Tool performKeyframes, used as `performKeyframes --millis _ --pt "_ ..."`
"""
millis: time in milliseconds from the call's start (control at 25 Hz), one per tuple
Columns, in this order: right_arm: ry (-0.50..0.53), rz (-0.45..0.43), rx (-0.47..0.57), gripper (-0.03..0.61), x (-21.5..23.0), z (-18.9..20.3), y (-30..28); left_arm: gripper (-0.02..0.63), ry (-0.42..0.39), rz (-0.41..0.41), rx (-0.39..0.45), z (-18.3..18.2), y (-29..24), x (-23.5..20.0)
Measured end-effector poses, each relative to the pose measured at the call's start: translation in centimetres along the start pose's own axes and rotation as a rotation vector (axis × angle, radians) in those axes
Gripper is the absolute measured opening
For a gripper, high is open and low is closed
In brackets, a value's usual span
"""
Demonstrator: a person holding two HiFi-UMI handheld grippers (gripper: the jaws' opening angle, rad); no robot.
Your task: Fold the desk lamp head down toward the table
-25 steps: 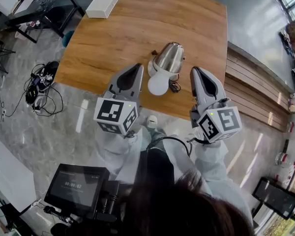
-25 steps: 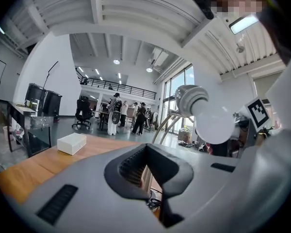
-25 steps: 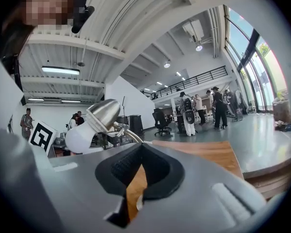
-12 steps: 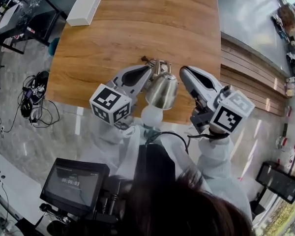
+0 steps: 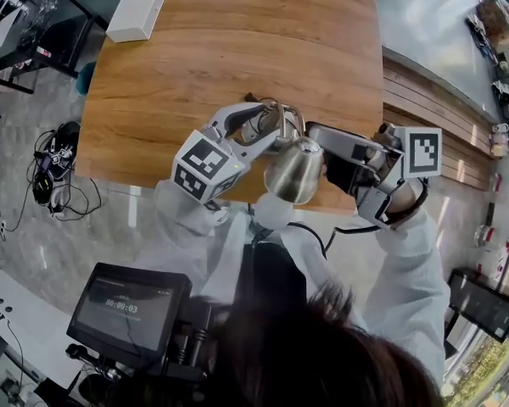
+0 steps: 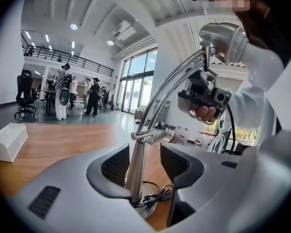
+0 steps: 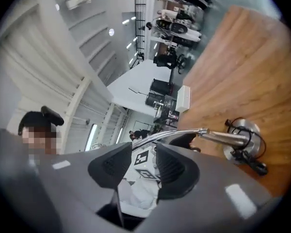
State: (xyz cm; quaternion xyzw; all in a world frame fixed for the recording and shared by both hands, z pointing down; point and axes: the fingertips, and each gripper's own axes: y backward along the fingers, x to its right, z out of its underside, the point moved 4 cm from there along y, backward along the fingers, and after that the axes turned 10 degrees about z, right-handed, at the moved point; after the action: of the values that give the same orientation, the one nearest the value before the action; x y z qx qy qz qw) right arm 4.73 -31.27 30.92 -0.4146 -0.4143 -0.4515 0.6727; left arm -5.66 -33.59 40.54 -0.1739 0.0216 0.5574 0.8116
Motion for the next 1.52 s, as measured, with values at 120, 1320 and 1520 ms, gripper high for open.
performKeyframes --millis 120,1320,1520 --pt "-0.106 -0.061 -0.03 0.132 0.1 -0.5 -0.8 0.186 0.007 0.019 -0.005 -0.2 -0.7 -0.5" --pt "0.317 0.124 -0.233 0.091 2.1 5.4 -2.1 0.123 0.048 0.121 -0.209 0.3 -3.5 -1.6" --pt "0.488 0.164 -0.155 0.064 5.5 7.2 -2.9 0.123 0.02 0.145 -0.225 1.0 -3.9 -2.5"
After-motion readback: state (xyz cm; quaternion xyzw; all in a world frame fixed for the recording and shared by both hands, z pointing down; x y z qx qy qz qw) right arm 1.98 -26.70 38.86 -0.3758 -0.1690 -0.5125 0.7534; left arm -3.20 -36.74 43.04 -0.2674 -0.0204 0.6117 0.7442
